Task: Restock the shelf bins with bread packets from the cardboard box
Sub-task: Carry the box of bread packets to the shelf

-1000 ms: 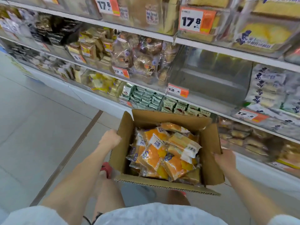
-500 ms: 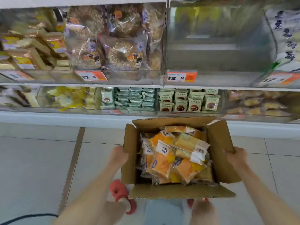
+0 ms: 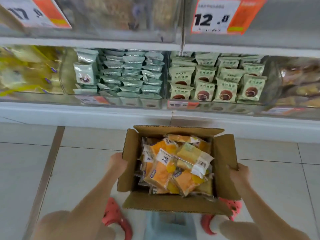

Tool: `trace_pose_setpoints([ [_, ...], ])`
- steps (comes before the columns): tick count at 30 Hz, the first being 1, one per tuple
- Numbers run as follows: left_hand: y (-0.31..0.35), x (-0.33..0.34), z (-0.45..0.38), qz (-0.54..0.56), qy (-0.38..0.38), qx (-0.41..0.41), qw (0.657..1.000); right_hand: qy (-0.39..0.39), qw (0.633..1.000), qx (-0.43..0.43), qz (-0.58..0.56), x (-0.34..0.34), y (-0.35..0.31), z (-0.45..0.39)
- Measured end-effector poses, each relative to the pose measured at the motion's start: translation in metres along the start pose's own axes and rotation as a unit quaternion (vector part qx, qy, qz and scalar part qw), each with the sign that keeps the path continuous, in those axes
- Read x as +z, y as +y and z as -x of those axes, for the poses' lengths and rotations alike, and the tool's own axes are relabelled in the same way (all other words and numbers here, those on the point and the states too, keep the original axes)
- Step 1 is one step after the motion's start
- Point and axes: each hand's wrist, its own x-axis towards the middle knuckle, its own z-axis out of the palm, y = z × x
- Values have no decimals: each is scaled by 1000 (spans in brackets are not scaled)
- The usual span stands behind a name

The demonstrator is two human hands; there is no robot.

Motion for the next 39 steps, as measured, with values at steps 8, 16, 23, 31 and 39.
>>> trace_pose_setpoints([
  [8, -4, 61, -55, 6, 45, 44, 998, 18, 1000, -14, -14, 44, 32, -59],
  [16, 0, 75, -109, 13, 101, 120, 988, -14, 995, -83, 61, 44, 17, -109],
  [23, -5, 90, -112, -7, 173, 185, 967, 15, 980, -154, 123, 64, 16, -116],
  [31, 6, 104, -62, -102, 121, 247, 956, 42, 954, -274, 117, 70, 48, -61],
  [39, 45, 123, -23, -190, 218, 249, 925, 49, 922, -367, 113, 75, 72, -35],
])
